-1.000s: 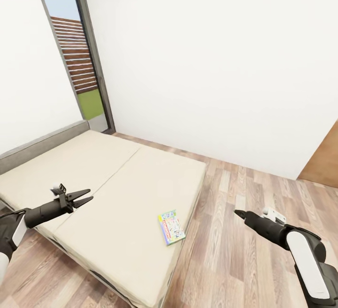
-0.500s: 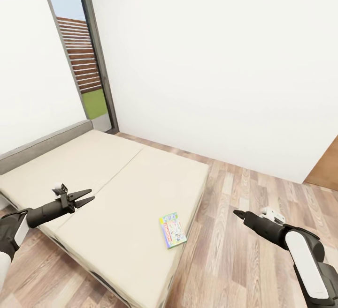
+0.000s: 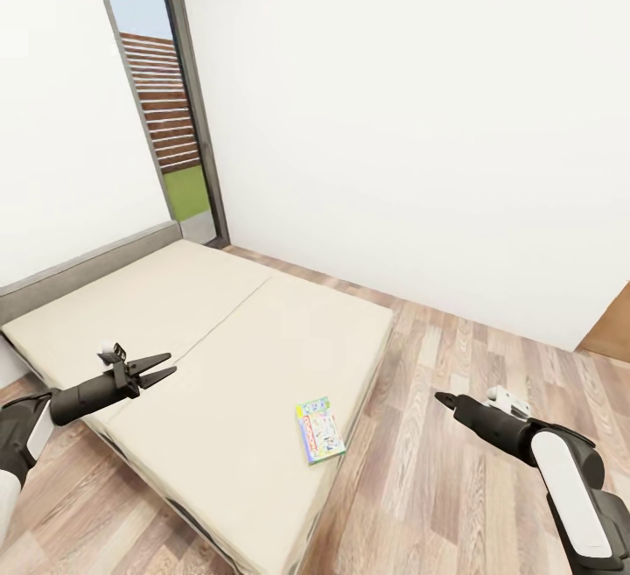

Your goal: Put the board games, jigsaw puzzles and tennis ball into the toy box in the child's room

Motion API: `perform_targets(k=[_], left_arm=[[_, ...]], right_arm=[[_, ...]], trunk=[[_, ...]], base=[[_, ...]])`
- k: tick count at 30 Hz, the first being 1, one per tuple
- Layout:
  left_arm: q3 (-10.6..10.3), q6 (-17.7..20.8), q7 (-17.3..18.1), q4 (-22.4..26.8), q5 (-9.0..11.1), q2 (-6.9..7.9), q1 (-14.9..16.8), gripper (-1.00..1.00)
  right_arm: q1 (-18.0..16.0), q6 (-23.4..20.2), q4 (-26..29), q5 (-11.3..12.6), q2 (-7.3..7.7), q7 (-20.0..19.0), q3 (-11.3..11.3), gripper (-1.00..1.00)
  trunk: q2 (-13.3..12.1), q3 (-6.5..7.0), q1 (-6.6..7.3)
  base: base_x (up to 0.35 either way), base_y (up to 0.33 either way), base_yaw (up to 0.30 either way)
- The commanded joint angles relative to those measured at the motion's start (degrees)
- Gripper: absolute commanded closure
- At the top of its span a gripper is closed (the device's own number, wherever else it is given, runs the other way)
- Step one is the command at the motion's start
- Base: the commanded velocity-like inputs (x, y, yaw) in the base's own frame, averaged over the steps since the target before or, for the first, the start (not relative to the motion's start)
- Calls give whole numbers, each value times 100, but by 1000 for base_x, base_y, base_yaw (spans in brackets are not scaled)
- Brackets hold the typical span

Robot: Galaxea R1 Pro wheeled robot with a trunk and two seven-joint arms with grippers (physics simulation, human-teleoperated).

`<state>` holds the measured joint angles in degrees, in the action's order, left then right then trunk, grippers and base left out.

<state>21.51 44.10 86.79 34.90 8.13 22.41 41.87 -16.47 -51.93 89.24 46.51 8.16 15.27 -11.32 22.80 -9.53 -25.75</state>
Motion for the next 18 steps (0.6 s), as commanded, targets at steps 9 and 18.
perform_targets(k=[9, 18], left_arm=[[2, 55, 2, -1, -1, 0, 5, -100], [10, 55, -4, -1, -4, -40, 5, -100]], right_arm=[[-5, -19, 6, 60, -10, 55, -2, -100], [-5, -19, 6, 60, 1, 55, -2, -100]], trunk=[[12, -12, -3], [12, -12, -3]], base=[[85, 4, 74], [29, -4, 79]])
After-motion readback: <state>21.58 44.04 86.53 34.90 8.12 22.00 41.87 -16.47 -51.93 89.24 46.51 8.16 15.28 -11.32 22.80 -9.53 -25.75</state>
